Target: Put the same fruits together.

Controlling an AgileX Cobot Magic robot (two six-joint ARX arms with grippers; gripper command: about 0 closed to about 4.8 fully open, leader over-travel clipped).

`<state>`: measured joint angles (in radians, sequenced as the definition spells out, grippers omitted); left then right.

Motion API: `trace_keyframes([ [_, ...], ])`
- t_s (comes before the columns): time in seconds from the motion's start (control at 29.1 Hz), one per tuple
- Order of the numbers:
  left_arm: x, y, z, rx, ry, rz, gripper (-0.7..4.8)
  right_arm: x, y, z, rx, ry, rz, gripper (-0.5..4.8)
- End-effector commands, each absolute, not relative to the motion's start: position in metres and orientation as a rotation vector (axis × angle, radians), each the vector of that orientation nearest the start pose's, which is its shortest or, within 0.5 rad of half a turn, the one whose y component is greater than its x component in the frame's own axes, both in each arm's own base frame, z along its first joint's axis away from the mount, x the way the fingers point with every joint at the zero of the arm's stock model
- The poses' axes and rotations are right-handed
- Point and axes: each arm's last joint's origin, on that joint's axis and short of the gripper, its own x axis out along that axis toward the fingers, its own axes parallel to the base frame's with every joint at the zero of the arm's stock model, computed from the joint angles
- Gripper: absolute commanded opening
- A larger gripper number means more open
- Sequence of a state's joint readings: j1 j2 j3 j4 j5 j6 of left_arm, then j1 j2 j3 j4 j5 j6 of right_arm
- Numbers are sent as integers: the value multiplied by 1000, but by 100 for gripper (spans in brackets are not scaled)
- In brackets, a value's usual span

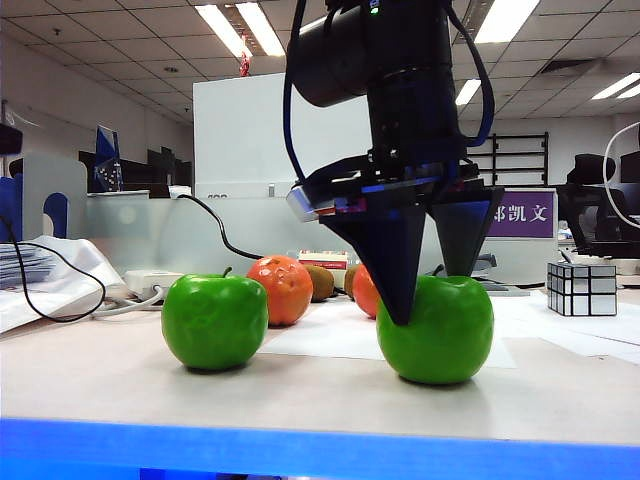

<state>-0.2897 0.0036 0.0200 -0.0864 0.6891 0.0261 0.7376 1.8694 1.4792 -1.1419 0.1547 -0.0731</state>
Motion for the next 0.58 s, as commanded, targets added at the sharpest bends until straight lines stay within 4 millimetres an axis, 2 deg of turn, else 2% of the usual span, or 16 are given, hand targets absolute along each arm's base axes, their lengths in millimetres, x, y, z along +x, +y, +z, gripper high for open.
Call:
trace_keyframes([
  [0.03, 81, -43, 164, 14, 39, -983, -6, 263, 233, 215, -715, 1415, 531, 479],
  [0.17, 81, -43, 164, 14, 39, -983, -6, 262, 233, 215, -716, 1425, 527, 479],
  [0.21, 81, -43, 164, 14, 39, -983, -6, 262, 233, 215, -716, 1426, 527, 395],
  [0.24, 81, -43, 164, 14, 39, -983, -6, 262, 232, 215, -717, 1427, 527, 187],
  [0.31, 81, -43, 164, 13, 42, -983, -6, 262, 233, 215, -716, 1426, 527, 18],
  [0.34, 81, -43, 164, 13, 42, -983, -6, 262, 233, 215, -716, 1425, 528, -9],
  [0.58, 81, -43, 164, 14, 41, -983, -6, 268, 238, 216, -684, 1352, 538, -8],
])
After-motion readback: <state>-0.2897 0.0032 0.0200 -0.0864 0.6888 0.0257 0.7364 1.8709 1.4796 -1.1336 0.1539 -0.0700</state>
